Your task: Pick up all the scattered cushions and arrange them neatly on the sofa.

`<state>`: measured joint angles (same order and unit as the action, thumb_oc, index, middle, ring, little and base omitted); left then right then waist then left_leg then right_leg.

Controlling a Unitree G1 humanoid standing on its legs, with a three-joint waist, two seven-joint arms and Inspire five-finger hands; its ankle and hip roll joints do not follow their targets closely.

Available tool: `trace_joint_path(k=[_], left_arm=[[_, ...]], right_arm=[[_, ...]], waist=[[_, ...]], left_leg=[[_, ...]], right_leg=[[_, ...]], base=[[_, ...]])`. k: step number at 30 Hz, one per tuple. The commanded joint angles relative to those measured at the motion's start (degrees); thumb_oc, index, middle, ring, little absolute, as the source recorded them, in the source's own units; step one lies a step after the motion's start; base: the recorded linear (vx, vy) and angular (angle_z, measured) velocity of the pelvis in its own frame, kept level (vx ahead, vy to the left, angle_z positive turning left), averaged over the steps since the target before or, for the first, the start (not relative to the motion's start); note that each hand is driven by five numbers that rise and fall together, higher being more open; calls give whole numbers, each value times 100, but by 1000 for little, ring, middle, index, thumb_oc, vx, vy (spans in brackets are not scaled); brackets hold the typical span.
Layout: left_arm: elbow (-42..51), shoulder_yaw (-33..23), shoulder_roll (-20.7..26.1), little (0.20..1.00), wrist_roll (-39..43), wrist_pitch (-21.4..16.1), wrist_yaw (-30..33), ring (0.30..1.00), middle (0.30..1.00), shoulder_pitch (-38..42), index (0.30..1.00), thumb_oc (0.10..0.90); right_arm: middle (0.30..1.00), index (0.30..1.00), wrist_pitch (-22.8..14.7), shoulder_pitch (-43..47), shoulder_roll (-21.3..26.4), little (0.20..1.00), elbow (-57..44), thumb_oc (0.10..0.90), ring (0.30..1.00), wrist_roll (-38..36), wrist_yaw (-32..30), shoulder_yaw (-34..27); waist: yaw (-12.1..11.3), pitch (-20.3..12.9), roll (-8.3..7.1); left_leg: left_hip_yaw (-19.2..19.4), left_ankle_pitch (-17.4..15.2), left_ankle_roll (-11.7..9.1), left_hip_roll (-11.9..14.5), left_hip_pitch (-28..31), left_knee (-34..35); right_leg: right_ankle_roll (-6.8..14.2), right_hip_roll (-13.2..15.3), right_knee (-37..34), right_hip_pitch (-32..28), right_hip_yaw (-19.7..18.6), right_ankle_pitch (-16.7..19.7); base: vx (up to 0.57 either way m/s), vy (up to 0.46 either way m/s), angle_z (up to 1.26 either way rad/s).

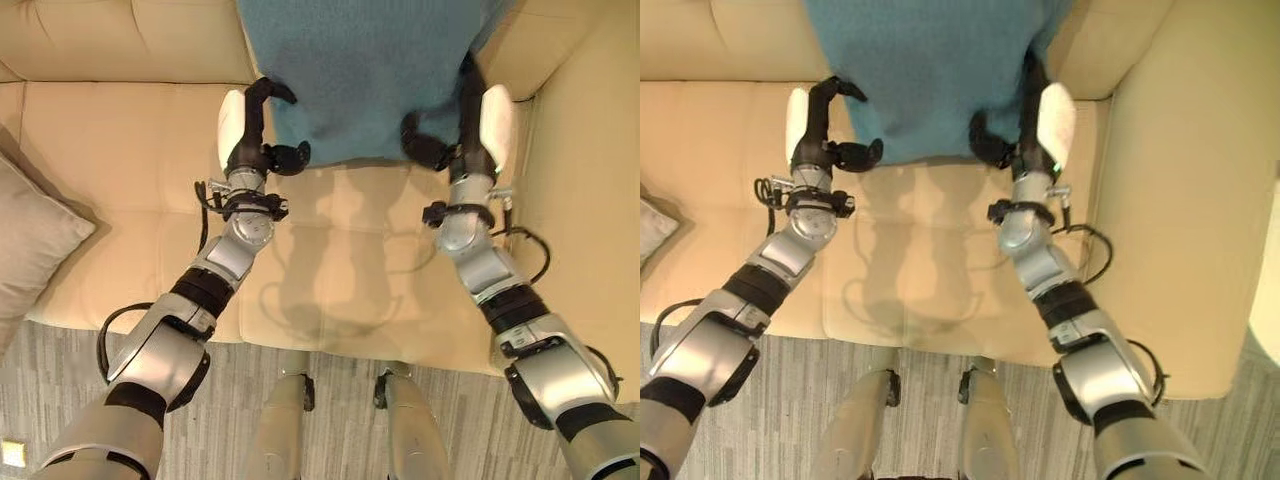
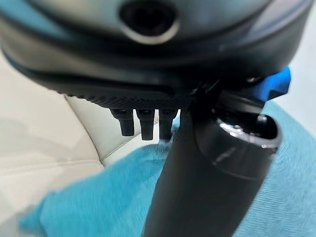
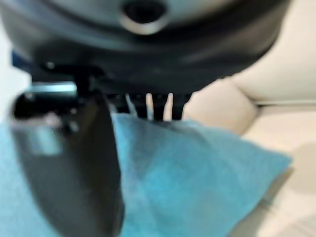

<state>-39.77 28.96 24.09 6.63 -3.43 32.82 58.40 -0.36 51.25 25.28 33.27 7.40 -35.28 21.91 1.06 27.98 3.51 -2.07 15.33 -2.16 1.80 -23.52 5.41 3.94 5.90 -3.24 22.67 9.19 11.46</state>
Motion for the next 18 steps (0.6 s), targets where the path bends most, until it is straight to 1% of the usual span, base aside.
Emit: trace_joint_path(k=[1, 6, 7, 9, 11, 13, 15, 17, 18], left_arm=[[493, -334, -25, 900, -252, -597, 166, 900, 900, 513, 900, 800], [727, -460, -32, 900, -214, -637, 61, 900, 900, 196, 900, 800], [796, -537, 21, 900, -200, -651, 9, 900, 900, 76, 900, 800], [849, -597, 54, 900, -184, -662, -23, 900, 900, -15, 900, 800], [941, -721, 146, 900, -162, -690, -74, 900, 900, -203, 900, 800], [1144, -934, 293, 900, -82, -752, -137, 900, 900, -488, 900, 800], [1411, -1167, 503, 900, 11, -839, -210, 900, 900, -875, 900, 800], [1807, -1490, 782, 900, 79, -952, -317, 900, 900, -1440, 900, 800], [1820, -1494, 782, 900, 78, -947, -318, 900, 900, -1452, 900, 800]], right_arm=[[900, 900, -785, 391, -405, 900, -628, 800, 900, -1, 167, 259], [900, 900, -774, 196, -329, 900, -666, 800, 900, -62, 280, 168], [900, 900, -769, 121, -212, 900, -706, 800, 900, -82, 296, 72], [900, 900, -761, 63, -135, 900, -750, 800, 900, -90, 304, 8], [900, 900, -737, -69, 37, 900, -874, 800, 900, -87, 346, -128], [900, 900, -729, -298, 319, 900, -1066, 800, 900, -96, 427, -338], [900, 900, -734, -598, 646, 900, -1285, 800, 900, -120, 512, -554], [900, 900, -774, -1089, 1009, 900, -1559, 800, 900, -199, 673, -843], [900, 900, -771, -1101, 1010, 900, -1570, 800, 900, -198, 676, -847]], waist=[[-121, -592, -178], [-114, -590, -170], [-113, -606, -178], [-113, -623, -186], [-109, -659, -206], [-106, -733, -241], [-118, -832, -278], [-121, -946, -342], [-121, -957, -340]], left_leg=[[105, -969, -68, -160, 179, -41], [157, -983, -71, -151, 265, -41], [178, -990, -77, -144, 301, -41], [187, -1000, -77, -145, 328, -41], [208, -1024, -73, -142, 387, -41], [223, -1058, -65, -131, 477, -41], [232, -1100, -53, -127, 577, -41], [248, -1157, -35, -113, 713, -41], [247, -1137, -33, -113, 695, -41]], right_leg=[[140, 74, 794, -96, -57, -1294], [133, 76, 757, -193, -82, -1280], [132, 69, 743, -234, -70, -1283], [130, 65, 735, -262, -73, -1281], [131, 65, 717, -329, -71, -1282], [133, 55, 683, -433, -67, -1287], [138, 45, 650, -555, -50, -1290], [144, 28, 608, -713, -39, -1298], [144, 27, 593, -703, -38, -1271]], base=[[-19, 1, -11], [-22, 10, -4], [0, 0, 0], [0, 0, 0], [0, 0, 0], [13, -8, 2], [40, -21, 4], [50, -22, 4], [65, -39, 7]])
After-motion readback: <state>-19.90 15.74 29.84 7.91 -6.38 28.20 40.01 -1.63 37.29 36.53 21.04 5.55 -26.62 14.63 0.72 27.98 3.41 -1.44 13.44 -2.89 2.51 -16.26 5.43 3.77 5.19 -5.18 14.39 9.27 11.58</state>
